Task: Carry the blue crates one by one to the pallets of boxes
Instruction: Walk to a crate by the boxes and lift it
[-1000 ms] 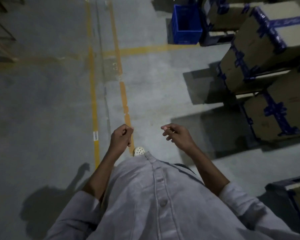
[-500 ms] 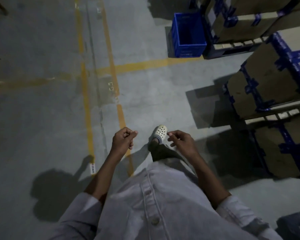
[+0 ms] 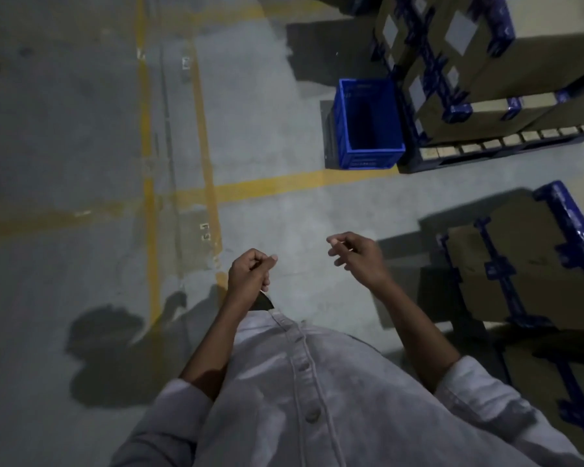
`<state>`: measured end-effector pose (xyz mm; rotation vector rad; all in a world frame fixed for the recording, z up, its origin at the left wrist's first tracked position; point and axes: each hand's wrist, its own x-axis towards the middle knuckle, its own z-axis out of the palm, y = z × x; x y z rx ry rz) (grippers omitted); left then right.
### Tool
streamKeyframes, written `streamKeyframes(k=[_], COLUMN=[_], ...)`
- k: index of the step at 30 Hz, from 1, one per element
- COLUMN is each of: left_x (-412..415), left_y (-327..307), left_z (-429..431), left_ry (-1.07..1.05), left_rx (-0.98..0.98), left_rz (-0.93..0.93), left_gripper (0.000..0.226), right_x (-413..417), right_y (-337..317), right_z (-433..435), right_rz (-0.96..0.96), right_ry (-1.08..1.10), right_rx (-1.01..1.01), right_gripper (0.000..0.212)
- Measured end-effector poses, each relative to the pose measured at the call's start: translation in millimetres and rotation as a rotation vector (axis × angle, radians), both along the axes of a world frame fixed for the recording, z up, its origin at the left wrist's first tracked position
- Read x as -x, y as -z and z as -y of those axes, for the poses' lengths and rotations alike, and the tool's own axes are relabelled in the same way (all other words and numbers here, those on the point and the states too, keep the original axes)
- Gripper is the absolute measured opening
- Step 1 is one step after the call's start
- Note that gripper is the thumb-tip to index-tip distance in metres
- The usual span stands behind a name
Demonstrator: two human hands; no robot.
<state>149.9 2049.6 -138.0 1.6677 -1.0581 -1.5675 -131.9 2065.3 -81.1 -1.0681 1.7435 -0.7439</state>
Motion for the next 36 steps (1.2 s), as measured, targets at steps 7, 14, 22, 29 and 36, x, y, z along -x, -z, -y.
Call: streamKeyframes(k=[7,14,22,29,36], left_x=[25.9,61.1,157.1,246.3,316.7], left_y=[30.6,-3.2,-0.8,9.7,-5.7], left_z=[207.0,462.7,629.5,746.0,862.9], left_ry=[0.074,0.263,0.477,0.624,0.785], left_rx=[-0.047,0.055,0.024,0.0,0.034], left_rz=[0.032,0.047,0.023,0.101,0.155], left_gripper=[0.03,0.031,0.047,0.034,0.033], right_x=[13.4,48.0,97.3,170.3,209.7], right_y=[40.9,18.3,24.7,54.9,54.7], right_z=[146.2,326.0,426.4,532.0,605.1], right_rz=[0.074,0.026,0.056,0.071,-0.016], right_ry=[0.057,0.312,0.532,0.781,0.98], right_rx=[-0.14,-0.057,-0.068,-0.064,-0.074], right_gripper=[0.014,0.015,0.016,0.015,0.017])
